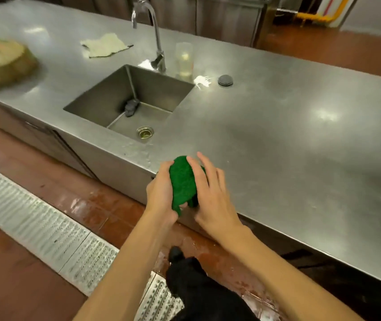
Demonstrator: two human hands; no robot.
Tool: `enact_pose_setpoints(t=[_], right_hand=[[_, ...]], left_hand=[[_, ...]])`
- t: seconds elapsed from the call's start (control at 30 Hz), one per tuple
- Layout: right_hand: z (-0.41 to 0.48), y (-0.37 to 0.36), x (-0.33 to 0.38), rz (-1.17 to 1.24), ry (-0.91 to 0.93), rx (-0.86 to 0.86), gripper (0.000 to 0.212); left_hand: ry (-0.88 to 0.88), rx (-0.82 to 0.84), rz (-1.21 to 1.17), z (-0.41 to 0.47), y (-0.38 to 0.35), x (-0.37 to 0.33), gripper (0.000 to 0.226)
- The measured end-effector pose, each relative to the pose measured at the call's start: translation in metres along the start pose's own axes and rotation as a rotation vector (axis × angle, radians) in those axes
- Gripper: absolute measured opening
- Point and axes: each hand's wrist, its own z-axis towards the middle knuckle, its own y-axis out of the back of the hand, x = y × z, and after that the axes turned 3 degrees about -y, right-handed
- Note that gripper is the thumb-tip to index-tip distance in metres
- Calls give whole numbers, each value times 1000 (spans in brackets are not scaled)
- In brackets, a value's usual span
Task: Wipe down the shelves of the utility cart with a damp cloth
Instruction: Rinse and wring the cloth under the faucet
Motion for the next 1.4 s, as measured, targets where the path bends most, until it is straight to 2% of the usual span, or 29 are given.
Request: enact_pose_setpoints(t=[0.07,0.23,0.37,0.5,0.6,0.73,0.87,0.97,1.13,1.27,1.33,1.4], right_hand=[[40,-25,0,4,7,-54,103],[147,-69,12,-1,-20,-90,95],[228,-86,29,4,-35,-108,88],[305,-90,41,-12,11,-148,75],[373,-95,50,-29,-63,-110,64],[444,-102,55,-27,-204,-32,39],[494,-112,55,127,-259,71,22],[523,-127,58,248,-300,143,26],[551,-156,58,474,-468,145,23],[565,-169,61,634,-578,213,28],[571,-171,59,631,-603,261,30],[577,-174,57,526,-593,268,26]], left_hand=[[-22,-15,34,31,5,-23,30],[-101,-66,141,112,7,-100,46],[-205,-54,188,168,4,-162,30],[-278,-46,212,216,-6,-217,28],[-356,-42,250,259,-18,-265,24],[-469,-9,374,314,-33,-315,26],[-576,106,495,366,-39,-348,28],[-643,235,532,399,-37,-366,23],[-666,398,551,444,-33,-386,38],[-672,501,583,470,-31,-397,25],[-685,523,577,481,-29,-397,23],[-687,521,628,490,-26,-394,23]])
